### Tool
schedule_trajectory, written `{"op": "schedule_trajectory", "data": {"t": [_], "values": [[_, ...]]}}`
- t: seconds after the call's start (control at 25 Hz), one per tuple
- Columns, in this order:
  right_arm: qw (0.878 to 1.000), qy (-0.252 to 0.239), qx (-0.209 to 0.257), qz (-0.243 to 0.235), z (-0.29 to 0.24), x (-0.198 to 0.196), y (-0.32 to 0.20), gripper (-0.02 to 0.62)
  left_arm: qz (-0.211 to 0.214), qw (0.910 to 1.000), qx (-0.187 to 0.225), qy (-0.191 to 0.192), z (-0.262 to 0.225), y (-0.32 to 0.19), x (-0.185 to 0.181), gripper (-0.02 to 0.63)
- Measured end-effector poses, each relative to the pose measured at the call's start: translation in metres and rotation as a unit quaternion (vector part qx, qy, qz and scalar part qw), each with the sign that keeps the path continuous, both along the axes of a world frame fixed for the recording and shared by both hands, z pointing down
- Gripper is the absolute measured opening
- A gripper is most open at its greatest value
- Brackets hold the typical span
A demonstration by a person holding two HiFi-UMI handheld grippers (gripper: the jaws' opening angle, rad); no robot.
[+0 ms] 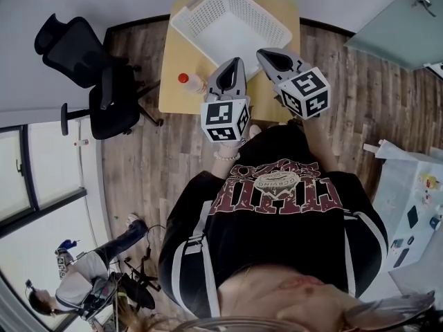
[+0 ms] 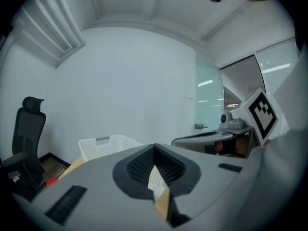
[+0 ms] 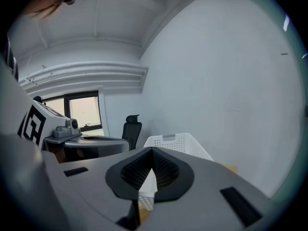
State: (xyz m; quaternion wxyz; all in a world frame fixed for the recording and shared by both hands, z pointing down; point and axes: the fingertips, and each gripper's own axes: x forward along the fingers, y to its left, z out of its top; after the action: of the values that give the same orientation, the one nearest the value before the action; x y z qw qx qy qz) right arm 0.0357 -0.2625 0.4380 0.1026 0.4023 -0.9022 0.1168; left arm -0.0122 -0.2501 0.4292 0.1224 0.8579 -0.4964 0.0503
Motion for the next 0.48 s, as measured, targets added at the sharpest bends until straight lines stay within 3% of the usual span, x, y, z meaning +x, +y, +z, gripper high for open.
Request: {"op": "schedule_trajectory", "data": {"t": [0.48], "values": [[1.000, -0.005, -0.006, -0.003, 0.0037, -0.0023, -0.0008, 0.017, -0.004, 1.0000, 0.000, -0.004, 0.0007, -0.0053, -0.0017, 0.048]]}}
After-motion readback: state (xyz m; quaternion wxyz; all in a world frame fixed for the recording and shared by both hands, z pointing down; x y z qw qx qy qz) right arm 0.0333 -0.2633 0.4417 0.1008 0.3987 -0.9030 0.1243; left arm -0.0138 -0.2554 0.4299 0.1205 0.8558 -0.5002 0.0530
